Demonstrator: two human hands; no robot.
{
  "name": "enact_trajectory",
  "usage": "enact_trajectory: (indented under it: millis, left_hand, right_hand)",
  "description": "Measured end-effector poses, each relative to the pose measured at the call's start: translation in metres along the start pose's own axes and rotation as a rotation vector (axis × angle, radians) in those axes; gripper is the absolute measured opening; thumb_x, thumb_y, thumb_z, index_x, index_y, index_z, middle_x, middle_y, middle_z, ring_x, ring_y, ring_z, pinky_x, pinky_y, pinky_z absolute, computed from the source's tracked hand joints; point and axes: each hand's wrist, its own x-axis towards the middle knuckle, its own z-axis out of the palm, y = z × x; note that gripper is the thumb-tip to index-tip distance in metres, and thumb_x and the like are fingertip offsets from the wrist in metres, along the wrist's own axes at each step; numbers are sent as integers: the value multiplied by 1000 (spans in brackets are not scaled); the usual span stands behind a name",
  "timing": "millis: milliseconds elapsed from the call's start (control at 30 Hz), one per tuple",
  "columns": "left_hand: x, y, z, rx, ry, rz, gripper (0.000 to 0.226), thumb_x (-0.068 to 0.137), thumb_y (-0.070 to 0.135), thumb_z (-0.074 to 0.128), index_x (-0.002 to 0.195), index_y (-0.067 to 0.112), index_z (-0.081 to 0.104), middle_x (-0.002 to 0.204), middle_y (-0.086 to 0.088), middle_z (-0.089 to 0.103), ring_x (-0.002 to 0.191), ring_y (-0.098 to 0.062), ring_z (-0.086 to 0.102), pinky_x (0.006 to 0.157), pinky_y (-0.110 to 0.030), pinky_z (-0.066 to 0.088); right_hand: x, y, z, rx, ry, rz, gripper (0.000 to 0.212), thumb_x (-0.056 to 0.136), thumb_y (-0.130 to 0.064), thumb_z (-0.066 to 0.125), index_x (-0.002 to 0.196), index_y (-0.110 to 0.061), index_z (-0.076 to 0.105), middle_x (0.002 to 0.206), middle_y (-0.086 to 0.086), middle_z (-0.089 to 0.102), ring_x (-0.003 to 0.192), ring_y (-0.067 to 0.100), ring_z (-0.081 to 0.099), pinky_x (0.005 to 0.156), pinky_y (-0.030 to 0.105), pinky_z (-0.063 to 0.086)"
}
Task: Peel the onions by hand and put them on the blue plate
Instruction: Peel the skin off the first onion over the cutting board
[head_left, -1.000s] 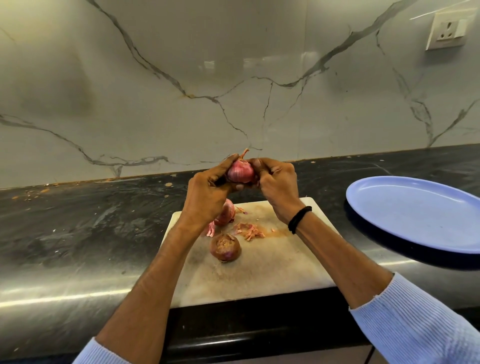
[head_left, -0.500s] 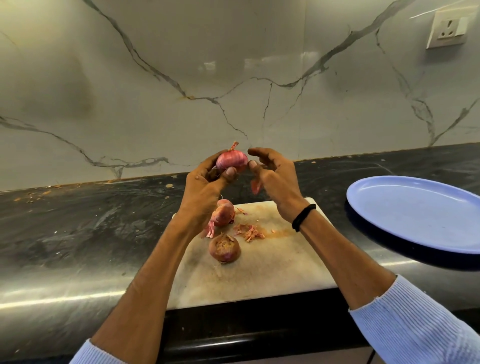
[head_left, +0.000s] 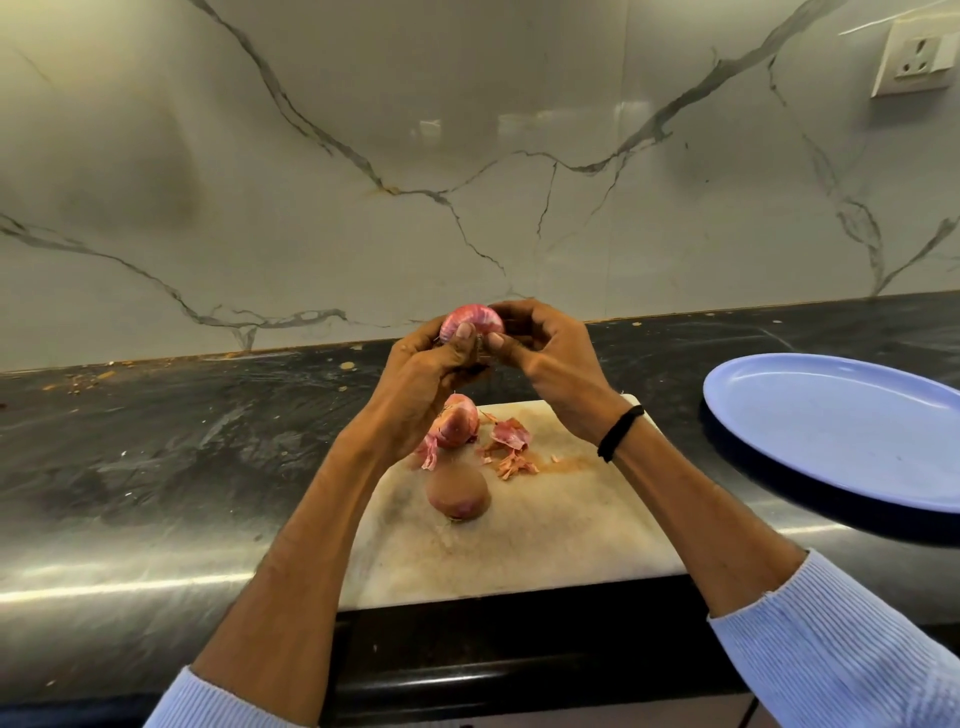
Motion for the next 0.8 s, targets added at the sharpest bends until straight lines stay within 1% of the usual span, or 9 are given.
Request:
enact_trajectory:
  millis: [100,167,233,333,400,533,600,700,800]
  left_hand:
    - [0,2,0,-17,12,-27,41,90,32,55,121,7,65,122,-18,67,110,-31,67,86,-33,59]
    - [0,3,-1,-59,17,-61,34,100,29,47,116,5,65,119,-19,68,107,-31,68,81,-30,59]
    - [0,4,-2,-78,23,-82,33,105,23,41,120,2,62,121,-20,66,109,-33,67,81,-30,59]
    - [1,4,-2,-90,36,-80,27,104,15,43,123,3,60,126,-20,62,110,-33,66,79,-28,60]
    - [1,5,-2,-112,54,-75,23,102,11,46,120,7,61,127,-19,62,110,-31,66,79,-28,60]
    - [1,4,-2,-116,40,-33,24,95,16,55,116,11,64,120,-16,67,106,-28,69,83,-30,60]
    - [1,4,-2,-92,43,-4,23,96,15,55,116,13,65,115,-11,70,102,-23,70,80,-28,60]
    - [0,3,-2,-75,66,21,21,98,13,54,114,16,67,107,-4,73,97,-18,71,74,-23,58]
    - [0,3,-2,-46,59,27,22,96,16,56,115,17,66,109,-4,72,100,-19,71,75,-23,58]
  right_hand:
    - [1,2,0,28,9,16,34,90,-6,69,124,-5,64,117,10,69,111,20,65,90,31,57]
    - [2,4,-1,53,24,32,33,92,-8,67,125,-3,64,118,11,69,112,21,65,92,32,57]
    - [3,6,0,72,38,44,33,94,-9,65,125,-2,64,119,12,69,113,22,66,94,34,57]
    - [3,7,1,52,65,27,30,95,-10,65,124,-5,64,119,9,68,111,17,65,94,37,57]
    - [3,7,0,0,93,-22,29,94,-7,66,121,-14,58,121,6,62,110,14,64,90,39,59]
    - [1,8,3,-178,35,-168,51,85,3,72,122,-19,44,129,7,50,104,14,66,87,27,58]
    - [0,11,5,-298,3,-261,54,83,-1,76,126,-13,44,132,10,48,106,21,64,87,22,57]
    - [1,13,6,-381,-4,-333,60,80,-11,82,128,-6,46,130,12,48,103,19,62,84,16,55]
    - [2,14,3,-438,6,-384,59,80,-16,83,126,-3,49,125,13,50,101,21,63,82,14,55]
